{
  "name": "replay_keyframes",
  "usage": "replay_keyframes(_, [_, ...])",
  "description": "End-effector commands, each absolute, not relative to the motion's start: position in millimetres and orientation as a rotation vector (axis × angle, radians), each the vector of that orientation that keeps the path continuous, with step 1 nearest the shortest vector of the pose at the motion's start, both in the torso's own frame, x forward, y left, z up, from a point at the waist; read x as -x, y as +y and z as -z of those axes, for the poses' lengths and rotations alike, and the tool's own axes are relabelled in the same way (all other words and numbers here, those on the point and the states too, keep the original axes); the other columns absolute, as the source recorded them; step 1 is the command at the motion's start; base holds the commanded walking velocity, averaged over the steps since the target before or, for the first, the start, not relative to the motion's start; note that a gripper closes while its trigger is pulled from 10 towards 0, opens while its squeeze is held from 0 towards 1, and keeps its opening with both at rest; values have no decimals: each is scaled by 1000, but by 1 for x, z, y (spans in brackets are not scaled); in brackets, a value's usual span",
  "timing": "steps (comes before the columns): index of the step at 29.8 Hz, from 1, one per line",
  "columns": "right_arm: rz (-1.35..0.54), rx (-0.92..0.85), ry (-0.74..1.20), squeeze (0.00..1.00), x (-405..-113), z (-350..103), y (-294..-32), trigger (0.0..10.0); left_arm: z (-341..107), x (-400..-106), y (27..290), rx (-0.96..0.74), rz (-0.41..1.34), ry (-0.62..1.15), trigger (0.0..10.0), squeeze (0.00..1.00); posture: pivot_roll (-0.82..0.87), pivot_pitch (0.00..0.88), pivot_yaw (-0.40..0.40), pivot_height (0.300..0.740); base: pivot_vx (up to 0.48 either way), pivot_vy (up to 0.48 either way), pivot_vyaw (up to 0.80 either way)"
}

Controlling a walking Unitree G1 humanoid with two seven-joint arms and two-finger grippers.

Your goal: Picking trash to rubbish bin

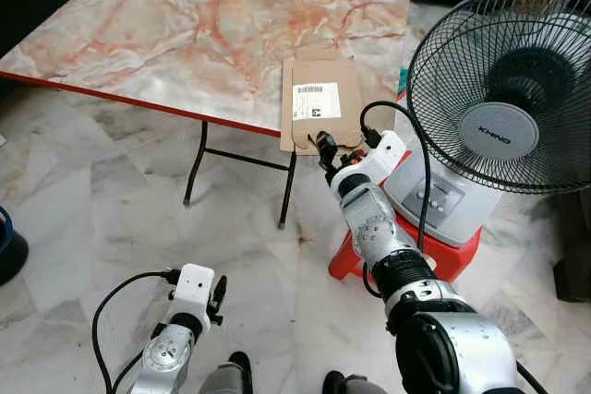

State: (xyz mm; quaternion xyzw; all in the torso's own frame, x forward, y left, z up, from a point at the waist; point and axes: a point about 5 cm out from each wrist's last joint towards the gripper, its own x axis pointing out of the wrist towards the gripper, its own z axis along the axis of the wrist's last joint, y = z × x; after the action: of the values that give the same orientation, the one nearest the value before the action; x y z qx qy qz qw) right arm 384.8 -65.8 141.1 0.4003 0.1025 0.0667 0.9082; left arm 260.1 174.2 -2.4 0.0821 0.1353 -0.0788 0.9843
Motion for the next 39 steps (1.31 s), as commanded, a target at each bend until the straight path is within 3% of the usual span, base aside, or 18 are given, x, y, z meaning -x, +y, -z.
replay_keyframes(1, [-253, -911, 264, 0, -371, -147, -7, 10000, 7, -256, 174, -170, 171, 298, 10000, 0, 147, 253, -26, 740, 0, 0, 0])
replay_keyframes(39, [-250, -912, 266, 0, -371, -147, -7, 10000, 6, -255, 173, -172, 174, 298, 10000, 0, 150, 261, -23, 740, 0, 0, 0])
